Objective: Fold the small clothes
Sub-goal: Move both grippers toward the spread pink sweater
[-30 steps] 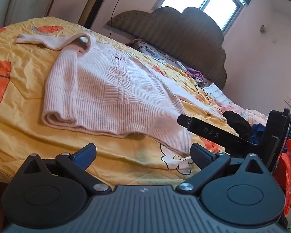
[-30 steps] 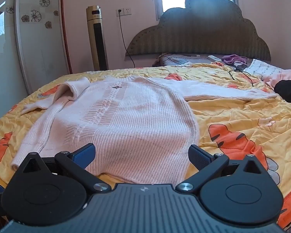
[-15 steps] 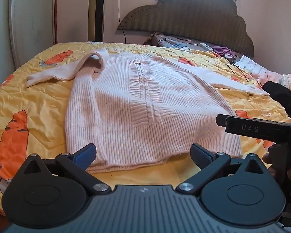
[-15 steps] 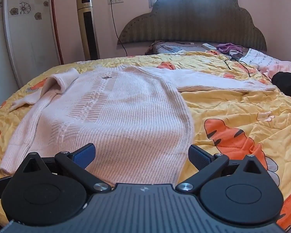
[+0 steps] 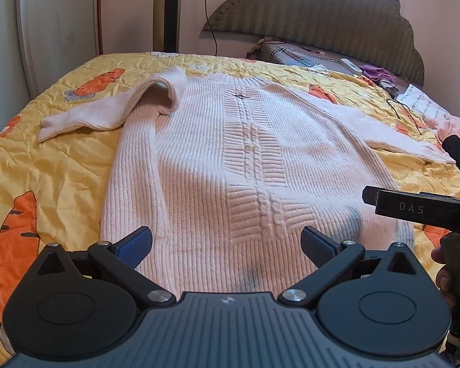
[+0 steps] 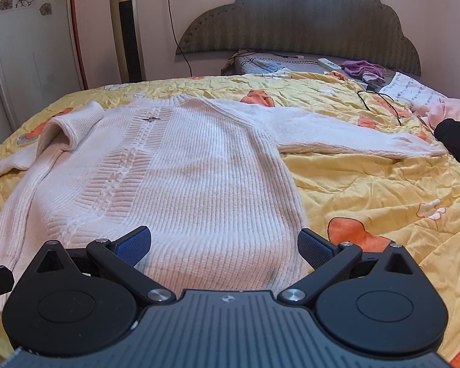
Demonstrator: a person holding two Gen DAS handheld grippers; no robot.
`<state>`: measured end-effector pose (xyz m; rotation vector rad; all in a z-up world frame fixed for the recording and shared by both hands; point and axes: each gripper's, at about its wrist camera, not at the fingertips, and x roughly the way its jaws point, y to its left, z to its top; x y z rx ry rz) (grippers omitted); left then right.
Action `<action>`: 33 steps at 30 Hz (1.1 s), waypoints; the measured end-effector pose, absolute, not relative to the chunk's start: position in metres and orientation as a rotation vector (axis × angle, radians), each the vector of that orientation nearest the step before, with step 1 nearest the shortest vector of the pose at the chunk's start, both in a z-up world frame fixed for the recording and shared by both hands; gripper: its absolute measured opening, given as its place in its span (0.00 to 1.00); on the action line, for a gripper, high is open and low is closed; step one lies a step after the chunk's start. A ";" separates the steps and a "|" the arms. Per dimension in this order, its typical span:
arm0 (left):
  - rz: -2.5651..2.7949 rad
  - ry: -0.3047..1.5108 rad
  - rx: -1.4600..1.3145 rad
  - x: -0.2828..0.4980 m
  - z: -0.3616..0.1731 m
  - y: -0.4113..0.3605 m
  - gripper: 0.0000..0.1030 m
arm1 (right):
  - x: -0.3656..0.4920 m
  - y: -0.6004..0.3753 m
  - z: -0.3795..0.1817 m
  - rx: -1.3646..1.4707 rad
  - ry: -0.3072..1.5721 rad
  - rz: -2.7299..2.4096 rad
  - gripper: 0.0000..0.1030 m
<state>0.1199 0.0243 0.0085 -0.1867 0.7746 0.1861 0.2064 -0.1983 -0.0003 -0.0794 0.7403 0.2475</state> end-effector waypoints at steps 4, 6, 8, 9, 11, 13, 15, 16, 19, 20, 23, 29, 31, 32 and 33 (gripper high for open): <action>0.207 0.799 -0.198 0.138 0.004 0.033 1.00 | 0.231 -0.193 -0.007 -0.081 0.783 0.238 1.00; 0.215 0.805 -0.203 0.148 0.003 0.037 1.00 | 0.239 -0.191 -0.009 -0.075 0.792 0.247 1.00; 0.219 0.812 -0.208 0.155 0.002 0.041 1.00 | 0.248 -0.187 -0.011 -0.084 0.797 0.250 1.00; 0.219 0.813 -0.210 0.158 0.001 0.042 1.00 | 0.251 -0.185 -0.012 -0.088 0.799 0.250 1.00; 0.219 0.813 -0.213 0.166 0.001 0.045 1.00 | 0.258 -0.182 -0.014 -0.093 0.804 0.253 1.00; 0.220 0.820 -0.212 0.174 0.000 0.048 1.00 | 0.264 -0.180 -0.015 -0.094 0.806 0.259 1.00; 0.220 0.826 -0.216 0.181 -0.002 0.050 1.00 | 0.269 -0.177 -0.017 -0.098 0.810 0.261 1.00; 0.220 0.828 -0.219 0.185 -0.003 0.052 1.00 | 0.272 -0.176 -0.018 -0.102 0.814 0.260 1.00; 0.214 0.829 -0.219 0.197 -0.005 0.054 1.00 | 0.280 -0.173 -0.020 -0.109 0.813 0.261 1.00; 0.211 0.826 -0.216 0.202 -0.005 0.054 1.00 | 0.282 -0.172 -0.020 -0.113 0.812 0.261 1.00; 0.205 0.817 -0.207 0.219 -0.004 0.055 1.00 | 0.293 -0.170 -0.021 -0.126 0.812 0.258 1.00; 0.205 0.786 -0.204 0.256 0.004 0.058 1.00 | 0.322 -0.157 -0.014 -0.180 0.777 0.283 1.00; 0.207 0.780 -0.209 0.266 0.009 0.059 1.00 | 0.335 -0.155 -0.008 -0.179 0.772 0.294 1.00; 0.207 0.774 -0.208 0.270 0.011 0.060 1.00 | 0.342 -0.154 -0.004 -0.169 0.771 0.309 1.00; 0.209 0.769 -0.203 0.274 0.014 0.060 1.00 | 0.349 -0.153 -0.001 -0.159 0.774 0.323 1.00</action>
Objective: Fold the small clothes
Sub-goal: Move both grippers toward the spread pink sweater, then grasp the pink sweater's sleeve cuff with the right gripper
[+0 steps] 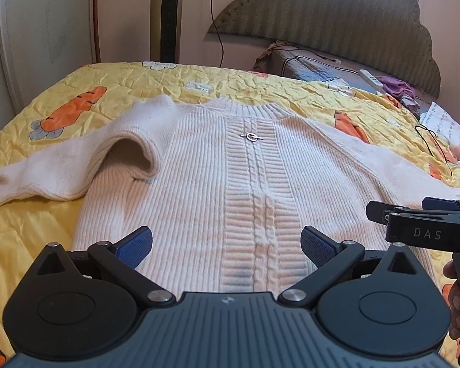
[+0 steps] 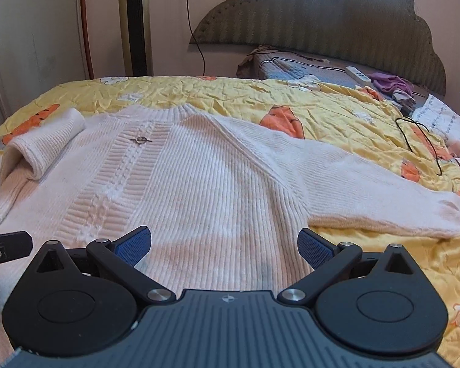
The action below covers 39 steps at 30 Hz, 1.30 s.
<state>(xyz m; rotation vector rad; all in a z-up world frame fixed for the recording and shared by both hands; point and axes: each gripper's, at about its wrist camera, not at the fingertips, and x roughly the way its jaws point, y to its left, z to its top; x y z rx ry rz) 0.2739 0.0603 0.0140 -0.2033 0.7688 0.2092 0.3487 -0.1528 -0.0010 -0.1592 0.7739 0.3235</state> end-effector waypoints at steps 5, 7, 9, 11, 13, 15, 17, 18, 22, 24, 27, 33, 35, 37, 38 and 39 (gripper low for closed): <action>0.206 0.737 -0.160 0.298 0.026 0.060 1.00 | 0.381 -0.140 0.015 -0.209 0.773 0.384 1.00; 0.212 0.732 -0.148 0.310 0.027 0.060 1.00 | 0.394 -0.134 0.022 -0.251 0.766 0.395 1.00; 0.217 0.730 -0.139 0.322 0.025 0.058 1.00 | 0.404 -0.130 0.028 -0.274 0.762 0.410 1.00; 0.223 0.738 -0.127 0.333 0.018 0.056 1.00 | 0.415 -0.129 0.031 -0.268 0.767 0.426 1.00; 0.228 0.760 -0.132 0.342 0.007 0.055 1.00 | 0.422 -0.133 0.031 -0.231 0.777 0.420 1.00; 0.212 0.796 -0.153 0.346 -0.005 0.053 1.00 | 0.425 -0.144 0.026 -0.170 0.789 0.417 1.00; 0.192 0.825 -0.165 0.347 -0.015 0.052 1.00 | 0.425 -0.164 0.021 -0.080 0.769 0.415 1.00; 0.182 0.828 -0.164 0.346 -0.018 0.051 1.00 | 0.423 -0.177 0.019 -0.028 0.749 0.417 0.99; 0.168 0.842 -0.157 0.349 -0.030 0.049 1.00 | 0.426 -0.259 0.009 0.199 0.677 0.322 0.99; 0.171 0.853 -0.168 0.351 -0.037 0.050 1.00 | 0.437 -0.311 -0.004 0.363 0.688 0.240 0.93; 0.182 0.884 -0.176 0.354 -0.049 0.052 1.00 | 0.449 -0.397 -0.025 0.626 0.691 0.064 0.76; 0.200 0.848 -0.093 0.349 -0.063 0.042 1.00 | 0.445 -0.517 -0.038 0.775 0.548 -0.230 0.73; 0.205 0.836 -0.085 0.349 -0.064 0.041 1.00 | 0.448 -0.544 -0.043 0.829 0.534 -0.274 0.69; 0.208 0.826 -0.087 0.348 -0.064 0.041 1.00 | 0.451 -0.562 -0.053 0.889 0.546 -0.296 0.68; 0.209 0.821 -0.086 0.348 -0.065 0.041 1.00 | 0.453 -0.568 -0.058 0.907 0.563 -0.294 0.68; 0.210 0.815 -0.085 0.347 -0.065 0.041 1.00 | 0.457 -0.571 -0.064 0.919 0.581 -0.290 0.67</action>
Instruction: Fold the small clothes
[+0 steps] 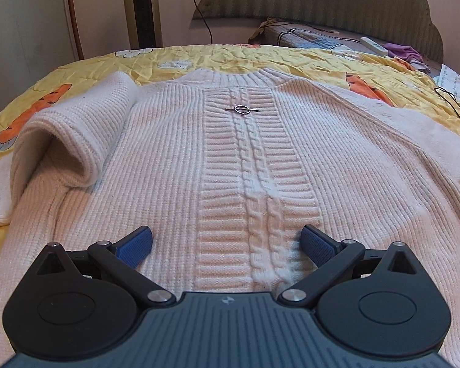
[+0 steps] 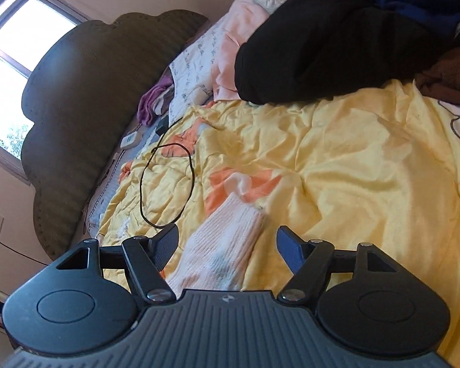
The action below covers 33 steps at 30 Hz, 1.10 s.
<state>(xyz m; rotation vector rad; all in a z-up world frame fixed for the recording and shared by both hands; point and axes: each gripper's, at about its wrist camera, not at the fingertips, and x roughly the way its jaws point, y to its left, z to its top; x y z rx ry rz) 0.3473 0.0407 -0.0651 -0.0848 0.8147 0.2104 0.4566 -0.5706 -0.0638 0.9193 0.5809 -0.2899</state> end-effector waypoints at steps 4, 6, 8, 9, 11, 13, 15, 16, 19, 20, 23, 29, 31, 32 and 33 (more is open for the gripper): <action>0.213 0.799 -0.077 0.346 -0.066 0.039 1.00 | 0.470 -0.570 -0.080 0.938 0.609 -0.248 0.53; 0.213 0.799 -0.077 0.346 -0.067 0.039 1.00 | 0.480 -0.569 -0.085 0.927 0.623 -0.264 0.48; 0.213 0.798 -0.076 0.346 -0.067 0.039 1.00 | 0.482 -0.567 -0.083 0.912 0.611 -0.281 0.42; 0.213 0.795 -0.076 0.345 -0.067 0.039 1.00 | 0.484 -0.567 -0.082 0.904 0.602 -0.288 0.40; 0.213 0.787 -0.073 0.345 -0.068 0.038 1.00 | 0.485 -0.569 -0.081 0.908 0.594 -0.280 0.40; 0.213 0.782 -0.072 0.345 -0.068 0.038 1.00 | 0.487 -0.568 -0.080 0.880 0.618 -0.281 0.36; 0.212 0.782 -0.073 0.345 -0.068 0.039 1.00 | 0.487 -0.565 -0.077 0.821 0.630 -0.282 0.21; 0.211 0.782 -0.074 0.345 -0.068 0.039 1.00 | 0.486 -0.563 -0.074 0.789 0.634 -0.286 0.15; 0.210 0.783 -0.077 0.345 -0.068 0.039 1.00 | 0.480 -0.556 -0.063 0.741 0.590 -0.278 0.15; 0.210 0.783 -0.079 0.345 -0.068 0.039 1.00 | 0.478 -0.553 -0.058 0.716 0.577 -0.273 0.15; 0.198 0.792 -0.098 0.344 -0.066 0.042 1.00 | 0.478 -0.542 -0.041 0.660 0.557 -0.264 0.15; 0.184 0.790 -0.098 0.343 -0.066 0.044 1.00 | 0.488 -0.533 -0.021 0.662 0.544 -0.207 0.15; 0.175 0.801 -0.155 0.344 -0.060 0.050 1.00 | 0.489 -0.528 -0.019 0.675 0.541 -0.186 0.15; 0.156 0.799 -0.210 0.345 -0.055 0.055 1.00 | 0.488 -0.524 -0.018 0.703 0.537 -0.163 0.15; 0.121 0.788 -0.283 0.345 -0.050 0.062 1.00 | 0.487 -0.519 -0.017 0.732 0.537 -0.136 0.15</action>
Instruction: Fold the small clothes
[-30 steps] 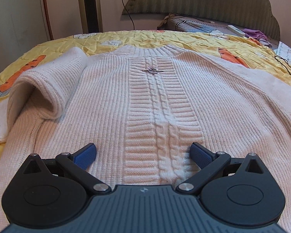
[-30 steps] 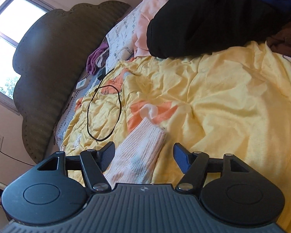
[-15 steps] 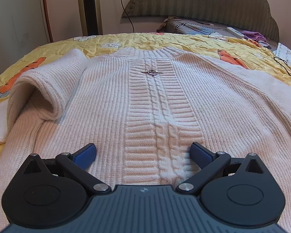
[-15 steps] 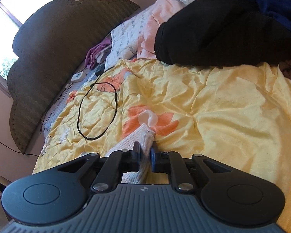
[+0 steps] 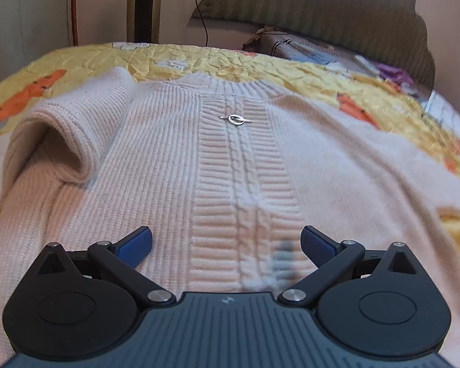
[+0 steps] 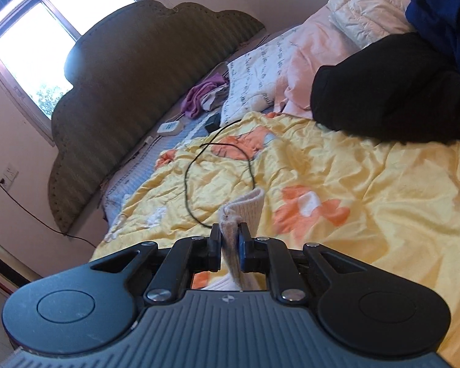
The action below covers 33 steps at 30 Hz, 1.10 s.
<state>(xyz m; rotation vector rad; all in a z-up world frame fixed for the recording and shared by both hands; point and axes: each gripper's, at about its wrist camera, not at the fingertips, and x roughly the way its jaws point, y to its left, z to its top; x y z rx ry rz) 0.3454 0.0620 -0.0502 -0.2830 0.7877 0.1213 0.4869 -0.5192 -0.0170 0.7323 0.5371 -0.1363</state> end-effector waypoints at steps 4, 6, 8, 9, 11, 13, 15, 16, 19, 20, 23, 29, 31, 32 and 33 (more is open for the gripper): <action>-0.014 0.747 -0.565 0.359 -0.038 0.082 1.00 | 0.486 -0.452 -0.011 0.719 0.568 0.071 0.15; -0.081 0.737 -0.674 0.367 -0.040 0.086 1.00 | 0.485 -0.407 -0.014 0.690 0.596 0.183 0.15; -0.158 0.733 -0.803 0.376 -0.046 0.088 1.00 | 0.484 -0.352 -0.023 0.666 0.645 0.321 0.15; -0.197 0.737 -0.857 0.380 -0.051 0.088 1.00 | 0.484 -0.331 -0.028 0.658 0.670 0.369 0.15; -0.217 0.759 -0.917 0.390 -0.058 0.084 1.00 | 0.484 -0.284 -0.040 0.645 0.736 0.460 0.15; -0.209 0.775 -0.928 0.398 -0.063 0.079 1.00 | 0.487 -0.254 -0.052 0.636 0.778 0.486 0.15; -0.215 0.788 -0.940 0.406 -0.067 0.074 1.00 | 0.489 -0.235 -0.061 0.631 0.808 0.494 0.15; -0.221 0.793 -0.952 0.410 -0.068 0.071 1.00 | 0.488 -0.227 -0.063 0.626 0.814 0.495 0.15; -0.254 0.795 -1.022 0.427 -0.067 0.063 1.00 | 0.487 -0.223 -0.065 0.647 0.817 0.493 0.15; -0.263 0.800 -1.047 0.434 -0.067 0.060 1.00 | 0.486 -0.227 -0.066 0.661 0.813 0.498 0.15; -0.299 0.855 -1.081 0.459 -0.069 0.044 1.00 | 0.483 -0.234 -0.069 0.659 0.807 0.508 0.15; -0.347 0.972 -1.035 0.491 -0.079 0.014 0.65 | 0.477 -0.224 -0.067 0.543 0.790 0.558 0.15; -0.343 1.039 -1.043 0.497 -0.090 0.009 0.44 | 0.474 -0.221 -0.067 0.527 0.791 0.578 0.16; -0.336 1.054 -1.052 0.497 -0.094 0.007 0.37 | 0.474 -0.221 -0.068 0.531 0.794 0.585 0.17; -0.332 1.055 -1.045 0.497 -0.097 0.006 0.33 | 0.474 -0.221 -0.070 0.543 0.804 0.588 0.19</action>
